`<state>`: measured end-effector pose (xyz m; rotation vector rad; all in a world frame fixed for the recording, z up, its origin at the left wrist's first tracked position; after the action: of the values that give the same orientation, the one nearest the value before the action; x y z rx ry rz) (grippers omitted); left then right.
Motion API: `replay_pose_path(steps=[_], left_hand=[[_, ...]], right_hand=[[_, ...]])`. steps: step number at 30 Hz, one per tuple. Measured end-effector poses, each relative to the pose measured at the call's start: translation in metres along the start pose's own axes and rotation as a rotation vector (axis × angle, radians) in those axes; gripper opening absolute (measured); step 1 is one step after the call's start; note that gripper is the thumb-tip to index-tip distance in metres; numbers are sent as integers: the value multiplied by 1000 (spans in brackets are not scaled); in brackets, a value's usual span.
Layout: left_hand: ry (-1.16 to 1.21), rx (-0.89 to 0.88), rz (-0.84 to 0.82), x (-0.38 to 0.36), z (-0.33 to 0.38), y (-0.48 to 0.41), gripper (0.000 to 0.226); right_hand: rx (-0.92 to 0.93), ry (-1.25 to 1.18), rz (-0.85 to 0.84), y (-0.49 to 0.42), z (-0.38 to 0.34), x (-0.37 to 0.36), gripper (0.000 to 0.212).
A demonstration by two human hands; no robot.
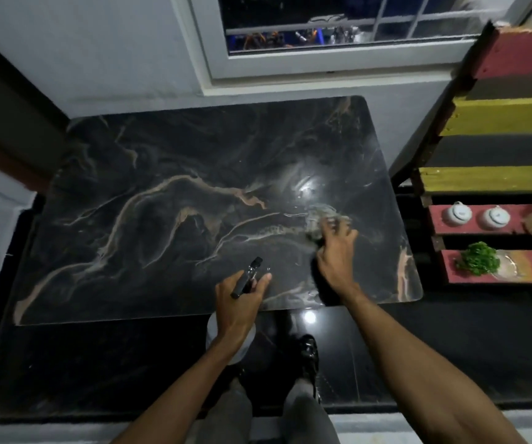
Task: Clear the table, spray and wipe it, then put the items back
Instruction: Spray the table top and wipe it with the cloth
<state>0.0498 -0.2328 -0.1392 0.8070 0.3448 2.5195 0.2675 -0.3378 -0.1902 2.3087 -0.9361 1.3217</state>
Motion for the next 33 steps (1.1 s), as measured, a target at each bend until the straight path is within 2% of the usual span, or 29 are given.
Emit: replay_pose_path(steps=[1, 2, 5, 6, 7, 9, 10, 11, 14, 15, 16, 17, 20, 21, 22, 23, 24, 27, 28, 29, 32, 33], left_hand=[[16, 14, 16, 9, -2, -3, 47], [23, 24, 40, 19, -6, -7, 45], [10, 13, 92, 47, -18, -11, 43], [1, 7, 108, 56, -20, -12, 43], [-1, 3, 121, 63, -23, -14, 44], [8, -5, 145, 78, -29, -18, 44], [5, -11, 162, 86, -33, -19, 44], [-2, -22, 175, 91, -36, -20, 44], [-6, -51, 177, 103, -41, -17, 35], [-3, -57, 176, 105, -40, -17, 33], [-4, -68, 174, 105, -39, -16, 35], [-10, -82, 178, 105, -39, -17, 40], [-4, -87, 171, 97, -41, -14, 44], [2, -70, 163, 92, -39, -10, 44], [10, -57, 146, 84, -34, -6, 43], [11, -49, 128, 78, -31, -2, 43], [1, -52, 110, 70, -26, 1, 42], [-41, -87, 60, 47, -13, 12, 42], [-37, -90, 43, 40, -10, 17, 42], [-31, -92, 25, 31, -6, 22, 42], [-35, -127, -11, 10, 5, 37, 42], [-43, -147, -25, 1, 8, 42, 43]], right_hand=[[-110, -37, 60, -9, -8, -4, 71], [-83, -32, 59, -15, -29, -13, 71], [473, 30, -202, -4, -102, -56, 72], [580, 38, -239, -3, -114, -63, 72], [553, 17, -232, -10, -120, -66, 72], [242, -33, -134, -26, -121, -71, 72], [172, -34, -118, -27, -131, -75, 72], [227, -9, -135, -22, -146, -79, 72], [649, 49, -346, 23, -180, -98, 76], [717, 60, -394, 35, -174, -95, 77], [697, 57, -385, 42, -160, -88, 76], [582, 46, -310, 45, -140, -77, 74], [-20, 46, 24, 59, -65, -32, 71], [-181, 44, 81, 68, -48, -23, 74], [-237, 39, 96, 76, -44, -16, 77], [-188, 34, 63, 82, -52, -19, 81], [-61, 35, 2, 89, -67, -24, 84], [429, 85, -257, 119, -97, -45, 81], [477, 95, -251, 125, -87, -38, 78], [397, 81, -196, 128, -65, -27, 78], [-161, 21, 59, 130, 14, 23, 77], [-244, 49, 89, 132, 33, 36, 74]])
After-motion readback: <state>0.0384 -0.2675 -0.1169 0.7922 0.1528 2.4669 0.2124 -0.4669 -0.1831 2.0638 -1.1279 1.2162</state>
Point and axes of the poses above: each hand's wrist, its own y-axis away from the middle knuckle, its own x-axis out of the back of the hand, z = x × y, the point moved 3 cm from there along -y, towards the middle knuckle, and after that the axes turned 14 degrees about x, right-handed, at the moved point
